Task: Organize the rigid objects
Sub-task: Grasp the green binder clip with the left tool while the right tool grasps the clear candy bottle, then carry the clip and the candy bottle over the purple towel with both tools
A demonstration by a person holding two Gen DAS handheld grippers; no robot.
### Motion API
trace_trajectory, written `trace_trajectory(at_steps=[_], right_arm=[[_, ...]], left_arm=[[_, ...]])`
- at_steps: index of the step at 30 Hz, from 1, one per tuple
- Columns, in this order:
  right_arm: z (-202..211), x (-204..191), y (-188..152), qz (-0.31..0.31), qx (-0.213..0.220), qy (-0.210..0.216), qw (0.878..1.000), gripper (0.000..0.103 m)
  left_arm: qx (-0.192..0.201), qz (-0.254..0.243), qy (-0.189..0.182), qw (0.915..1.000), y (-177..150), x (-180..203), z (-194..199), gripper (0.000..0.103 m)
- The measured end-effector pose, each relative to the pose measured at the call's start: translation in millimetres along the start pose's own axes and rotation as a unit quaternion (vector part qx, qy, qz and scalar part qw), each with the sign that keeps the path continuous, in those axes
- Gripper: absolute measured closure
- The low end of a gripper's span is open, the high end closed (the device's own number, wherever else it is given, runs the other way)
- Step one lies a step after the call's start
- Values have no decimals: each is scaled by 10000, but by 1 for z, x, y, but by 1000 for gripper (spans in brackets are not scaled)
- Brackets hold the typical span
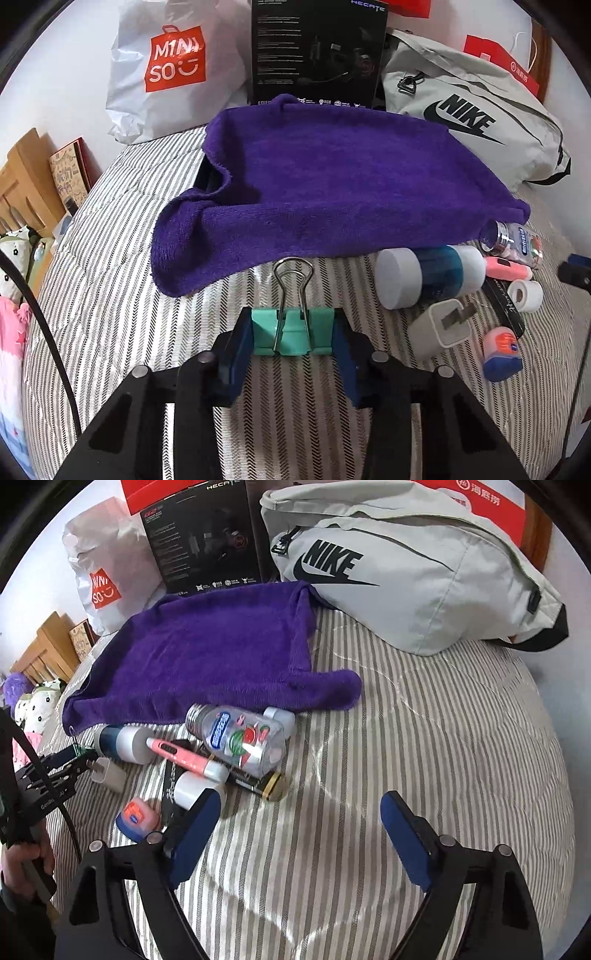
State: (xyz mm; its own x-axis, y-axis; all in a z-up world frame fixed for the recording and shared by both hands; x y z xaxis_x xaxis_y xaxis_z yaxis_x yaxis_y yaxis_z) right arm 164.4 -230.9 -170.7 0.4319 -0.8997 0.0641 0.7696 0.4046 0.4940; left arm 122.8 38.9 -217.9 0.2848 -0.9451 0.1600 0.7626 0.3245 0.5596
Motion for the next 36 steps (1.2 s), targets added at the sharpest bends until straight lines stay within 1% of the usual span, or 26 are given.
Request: trace_trajectory(at_steps=[2,5,9,13,15,16,18,19,21,23,25,27,32,36], right_arm=[[-6,0,6,-26,32,105,9999,16],[-13,-10,21,181,161,350,9991,17],[-26,-24,37,654,151,299,9973,17],[-44,-33,45,996,17,255,9947,18],[-48,-40,47,1064,47,369,9936,25],[-50,-43,47,1087,67,416,9932,33],[-50,-47,45,1174,26,306,9926,38],[-49,-48,44,1206,25,313,9922,39],[-44,-51,36,1172,-59,461,9920,41],[-41,-53,28,1141,-142,582,9917,50],[-37,-57,21,1174,-263,683,9904,51],[-33,-61,20,1226,-254,699,9897,51],[-34,-69,28,1310,-247,900,9870,51],[-44,-72,41,1322,-196,977,9862,52]], left_arm=[[9,-39,-1,10000,-1,1,0,64],[-7,-7,-25,10000,0,1,0,64],[-68,11,-69,10000,0,0,0,64],[-91,-8,-58,9999,1,1,0,64],[-92,-19,-43,9999,1,1,0,64],[-89,-29,-37,9999,1,2,0,64],[-92,-37,-37,9999,1,2,0,64],[-93,-40,-41,9999,1,2,0,64],[-86,-43,-49,9999,1,2,0,64],[-77,-40,-53,9999,1,2,1,64],[-76,-48,-48,9999,1,2,1,64],[-77,-45,-47,9999,1,2,1,64],[-71,-38,-65,9999,1,1,1,64],[-90,-48,-56,9999,1,1,1,64]])
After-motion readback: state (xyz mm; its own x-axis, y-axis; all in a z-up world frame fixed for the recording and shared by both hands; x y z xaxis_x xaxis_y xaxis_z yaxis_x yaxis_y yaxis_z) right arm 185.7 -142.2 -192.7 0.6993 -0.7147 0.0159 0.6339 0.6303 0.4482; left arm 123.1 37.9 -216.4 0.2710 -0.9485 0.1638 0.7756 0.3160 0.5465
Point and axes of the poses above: each gripper's, at about its wrist camera, not at the fingertips, and z roughly against the way its jaws point, x to its right, y to its top, the point moved 8 cm from there along -z, roughly the way its jaws point, and after that the axes turned 15 degrees about z, right-handed, at the moved point
